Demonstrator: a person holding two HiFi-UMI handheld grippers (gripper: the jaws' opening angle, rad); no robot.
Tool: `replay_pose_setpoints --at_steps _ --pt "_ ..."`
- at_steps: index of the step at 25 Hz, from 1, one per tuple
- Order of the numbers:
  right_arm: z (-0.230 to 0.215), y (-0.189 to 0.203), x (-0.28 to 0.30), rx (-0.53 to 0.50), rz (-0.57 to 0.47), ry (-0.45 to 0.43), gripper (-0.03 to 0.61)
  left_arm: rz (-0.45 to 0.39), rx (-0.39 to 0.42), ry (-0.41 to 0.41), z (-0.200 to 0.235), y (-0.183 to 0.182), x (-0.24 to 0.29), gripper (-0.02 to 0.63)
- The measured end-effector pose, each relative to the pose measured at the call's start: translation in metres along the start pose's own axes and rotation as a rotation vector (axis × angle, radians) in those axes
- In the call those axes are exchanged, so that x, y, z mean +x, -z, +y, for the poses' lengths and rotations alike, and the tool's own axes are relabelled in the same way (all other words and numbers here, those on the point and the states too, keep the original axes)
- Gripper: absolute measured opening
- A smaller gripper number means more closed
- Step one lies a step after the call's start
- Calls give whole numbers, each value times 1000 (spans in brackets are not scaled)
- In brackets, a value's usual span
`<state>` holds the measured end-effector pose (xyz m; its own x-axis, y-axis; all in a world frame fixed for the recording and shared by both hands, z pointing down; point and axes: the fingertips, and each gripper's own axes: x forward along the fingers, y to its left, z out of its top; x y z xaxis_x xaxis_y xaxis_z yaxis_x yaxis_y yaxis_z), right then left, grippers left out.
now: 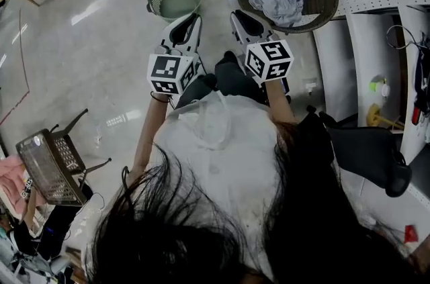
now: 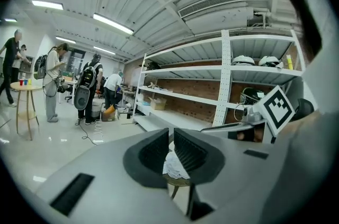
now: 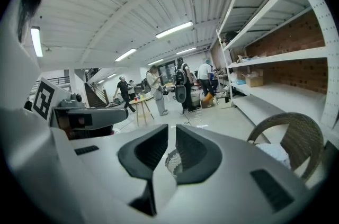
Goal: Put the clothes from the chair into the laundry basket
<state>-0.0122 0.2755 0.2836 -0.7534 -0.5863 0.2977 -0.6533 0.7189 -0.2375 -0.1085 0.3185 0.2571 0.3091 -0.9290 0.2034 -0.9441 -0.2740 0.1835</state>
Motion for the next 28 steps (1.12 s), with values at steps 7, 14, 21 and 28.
replay_pose_setpoints --at_steps 7,14,21,28 --pt "-93 2 -10 38 2 161 55 27 3 87 -18 -3 67 41" --pt "-210 4 -6 101 14 262 57 51 -58 142 -37 0 158 43" --pt "-320 34 15 142 87 326 57 169 -23 124 -48 20 241 43" --pt "-401 77 52 222 196 327 57 254 -54 79 -39 48 311 43"
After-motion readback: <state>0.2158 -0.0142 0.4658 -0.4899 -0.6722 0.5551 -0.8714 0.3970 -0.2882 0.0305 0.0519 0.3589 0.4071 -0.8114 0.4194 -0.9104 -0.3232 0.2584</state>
